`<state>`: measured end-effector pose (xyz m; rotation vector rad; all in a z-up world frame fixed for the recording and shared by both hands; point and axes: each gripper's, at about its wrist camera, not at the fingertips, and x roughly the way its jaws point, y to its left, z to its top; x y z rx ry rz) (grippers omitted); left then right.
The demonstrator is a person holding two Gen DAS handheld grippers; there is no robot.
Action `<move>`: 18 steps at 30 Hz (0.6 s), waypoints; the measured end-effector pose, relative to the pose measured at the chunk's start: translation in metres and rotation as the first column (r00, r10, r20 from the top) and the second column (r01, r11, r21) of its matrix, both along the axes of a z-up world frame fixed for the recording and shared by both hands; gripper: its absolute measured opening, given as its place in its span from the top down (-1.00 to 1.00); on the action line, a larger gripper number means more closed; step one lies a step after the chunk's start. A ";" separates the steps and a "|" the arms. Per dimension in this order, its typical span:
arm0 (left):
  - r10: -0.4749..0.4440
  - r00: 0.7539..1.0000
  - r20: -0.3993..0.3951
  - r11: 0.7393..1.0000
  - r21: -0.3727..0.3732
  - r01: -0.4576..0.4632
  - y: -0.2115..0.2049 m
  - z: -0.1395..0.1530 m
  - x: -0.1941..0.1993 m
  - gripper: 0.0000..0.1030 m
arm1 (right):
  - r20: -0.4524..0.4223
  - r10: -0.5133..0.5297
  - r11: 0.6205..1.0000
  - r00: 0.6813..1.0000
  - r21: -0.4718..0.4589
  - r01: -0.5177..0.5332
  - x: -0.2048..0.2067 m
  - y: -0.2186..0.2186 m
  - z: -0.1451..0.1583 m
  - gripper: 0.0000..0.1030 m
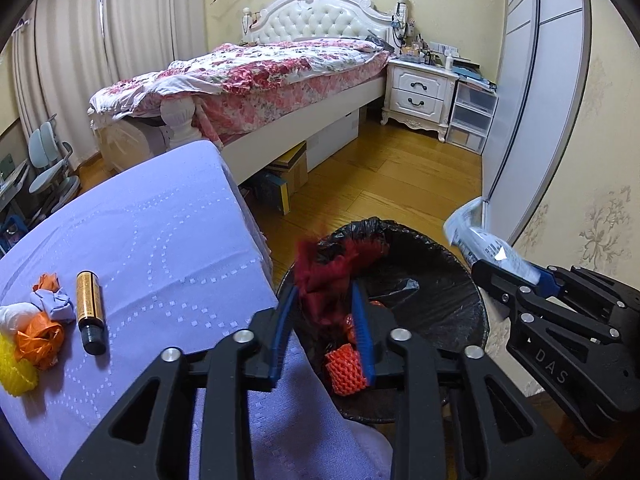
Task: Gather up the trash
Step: 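Open the left tool to drop the red ribbon while the right tool releases the white tube, then move both open tools back over the remaining trash on the table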
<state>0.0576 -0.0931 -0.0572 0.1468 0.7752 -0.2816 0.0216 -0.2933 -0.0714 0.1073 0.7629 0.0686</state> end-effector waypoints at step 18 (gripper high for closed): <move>0.095 0.995 0.033 0.995 -0.010 -0.094 0.031 0.010 -0.013 -0.50 | 0.000 -0.057 0.998 0.998 0.000 0.057 -0.009 -0.005 0.000 -0.10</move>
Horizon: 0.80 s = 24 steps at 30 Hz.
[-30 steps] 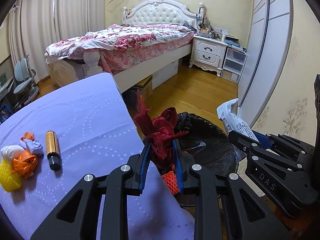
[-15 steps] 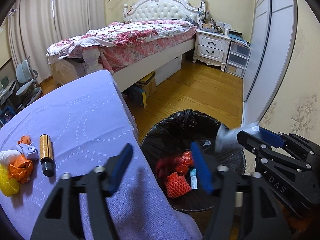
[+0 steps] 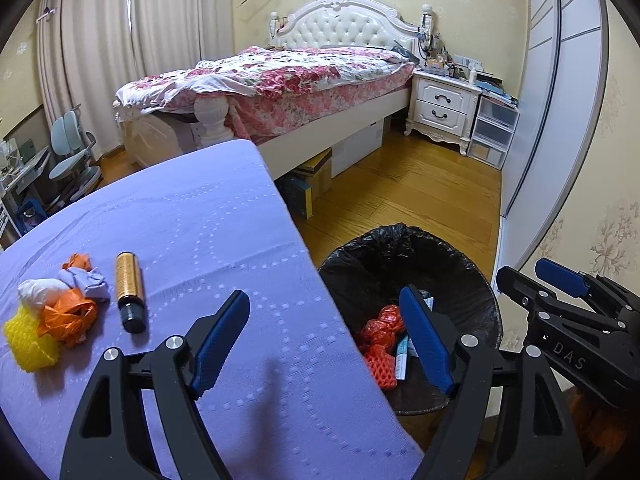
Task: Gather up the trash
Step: 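Move both open tools back over the remaining trash on the table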
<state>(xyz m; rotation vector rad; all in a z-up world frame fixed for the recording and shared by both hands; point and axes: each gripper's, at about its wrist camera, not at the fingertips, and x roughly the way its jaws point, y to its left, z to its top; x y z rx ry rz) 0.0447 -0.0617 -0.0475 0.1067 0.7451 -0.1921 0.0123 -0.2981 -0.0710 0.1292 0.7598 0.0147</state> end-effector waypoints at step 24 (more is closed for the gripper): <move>0.359 0.933 0.008 0.931 0.058 -0.359 0.170 -0.007 -0.048 -0.50 | -0.034 0.319 0.946 0.947 -0.044 -0.320 -0.007 0.155 0.009 -0.23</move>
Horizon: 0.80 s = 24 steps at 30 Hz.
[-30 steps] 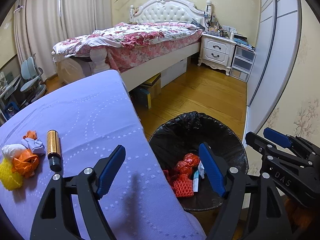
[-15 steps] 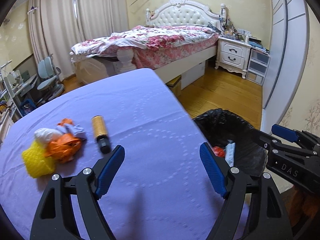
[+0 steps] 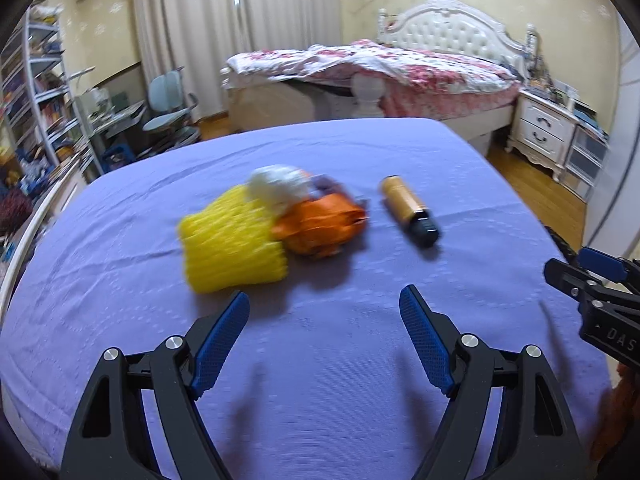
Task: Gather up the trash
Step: 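Move both open tools back over the remaining trash on the table, then grasp the yellow foam mesh net with the left tool while the right tool grasps the amber bottle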
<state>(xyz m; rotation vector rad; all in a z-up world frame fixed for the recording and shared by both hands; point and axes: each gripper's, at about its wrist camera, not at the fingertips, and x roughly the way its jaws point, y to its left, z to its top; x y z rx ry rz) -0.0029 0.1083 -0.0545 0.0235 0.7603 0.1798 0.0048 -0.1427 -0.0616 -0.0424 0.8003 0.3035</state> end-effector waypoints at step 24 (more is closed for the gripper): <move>0.107 0.994 -0.002 0.988 -0.114 -0.106 0.078 0.000 0.025 -0.59 | -0.070 0.125 0.991 0.990 -0.033 -0.128 0.023 0.091 -0.007 -0.31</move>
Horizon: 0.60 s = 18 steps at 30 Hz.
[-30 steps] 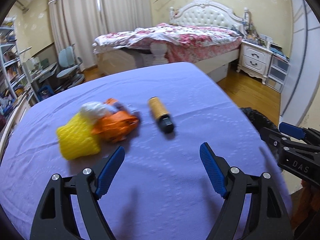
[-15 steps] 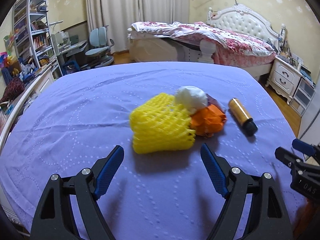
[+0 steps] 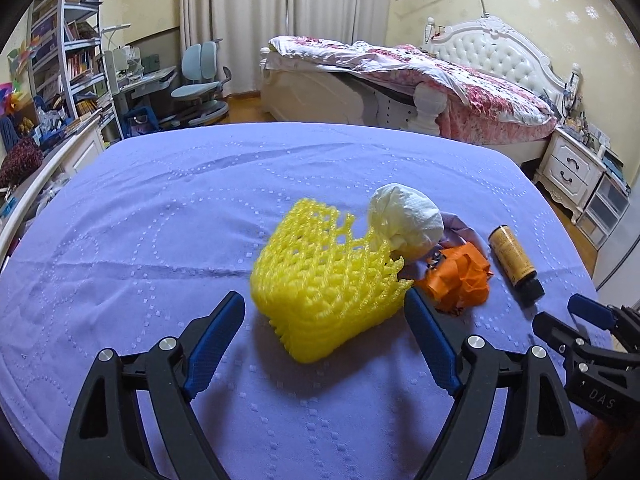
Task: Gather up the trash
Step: 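Grasp the yellow foam mesh net with the left tool while the right tool grasps the amber bottle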
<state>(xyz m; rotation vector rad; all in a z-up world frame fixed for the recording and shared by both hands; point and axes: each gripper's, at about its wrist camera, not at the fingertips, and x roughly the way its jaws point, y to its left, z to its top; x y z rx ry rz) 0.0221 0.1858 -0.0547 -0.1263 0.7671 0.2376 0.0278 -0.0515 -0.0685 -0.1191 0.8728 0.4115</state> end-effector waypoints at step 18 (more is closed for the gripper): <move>-0.044 0.999 0.025 0.997 -0.061 0.046 0.017 0.003 -0.007 -0.01 | -0.002 0.014 1.000 1.000 -0.025 -0.014 0.006 0.011 -0.001 -0.33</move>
